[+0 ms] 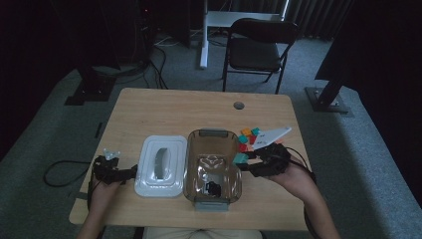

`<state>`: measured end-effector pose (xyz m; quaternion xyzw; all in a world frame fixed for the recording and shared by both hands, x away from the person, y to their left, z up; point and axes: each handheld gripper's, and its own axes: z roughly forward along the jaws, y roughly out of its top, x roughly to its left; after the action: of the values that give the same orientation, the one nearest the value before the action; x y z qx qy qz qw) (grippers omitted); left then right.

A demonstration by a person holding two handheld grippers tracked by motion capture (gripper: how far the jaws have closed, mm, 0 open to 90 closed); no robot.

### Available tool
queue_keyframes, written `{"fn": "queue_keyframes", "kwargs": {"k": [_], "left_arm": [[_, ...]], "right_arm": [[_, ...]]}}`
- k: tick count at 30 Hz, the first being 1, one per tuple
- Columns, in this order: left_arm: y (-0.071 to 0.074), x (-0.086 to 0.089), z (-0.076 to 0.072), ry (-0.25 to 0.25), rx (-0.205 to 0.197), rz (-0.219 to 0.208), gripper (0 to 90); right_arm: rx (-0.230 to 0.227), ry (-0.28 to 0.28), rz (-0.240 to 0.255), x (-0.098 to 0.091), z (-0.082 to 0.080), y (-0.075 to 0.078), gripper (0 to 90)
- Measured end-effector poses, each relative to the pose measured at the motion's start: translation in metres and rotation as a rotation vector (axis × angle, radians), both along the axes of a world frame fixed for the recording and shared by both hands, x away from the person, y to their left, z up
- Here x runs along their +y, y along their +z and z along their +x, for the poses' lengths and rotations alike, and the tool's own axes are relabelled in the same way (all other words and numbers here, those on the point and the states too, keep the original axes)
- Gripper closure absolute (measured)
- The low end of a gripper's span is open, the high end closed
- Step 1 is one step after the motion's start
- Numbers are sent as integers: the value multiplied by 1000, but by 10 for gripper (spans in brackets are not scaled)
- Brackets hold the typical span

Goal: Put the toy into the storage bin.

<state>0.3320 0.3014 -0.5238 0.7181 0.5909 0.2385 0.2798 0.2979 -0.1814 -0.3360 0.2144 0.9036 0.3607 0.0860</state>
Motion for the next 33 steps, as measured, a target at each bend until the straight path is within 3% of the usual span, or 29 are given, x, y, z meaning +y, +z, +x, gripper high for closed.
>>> {"fn": "queue_keyframes", "kwargs": {"k": [18,19,27,33], "left_arm": [[0,0,0,0,0,0,4],[0,0,0,0,0,0,5],[0,0,0,0,0,0,4],[0,0,0,0,0,0,5]], "right_arm": [[78,174,-136,63,8,-30,587],[93,196,-165,72,9,-38,587],[134,246,-254,99,13,-60,587],[137,262,-345,115,13,-74,587]]}}
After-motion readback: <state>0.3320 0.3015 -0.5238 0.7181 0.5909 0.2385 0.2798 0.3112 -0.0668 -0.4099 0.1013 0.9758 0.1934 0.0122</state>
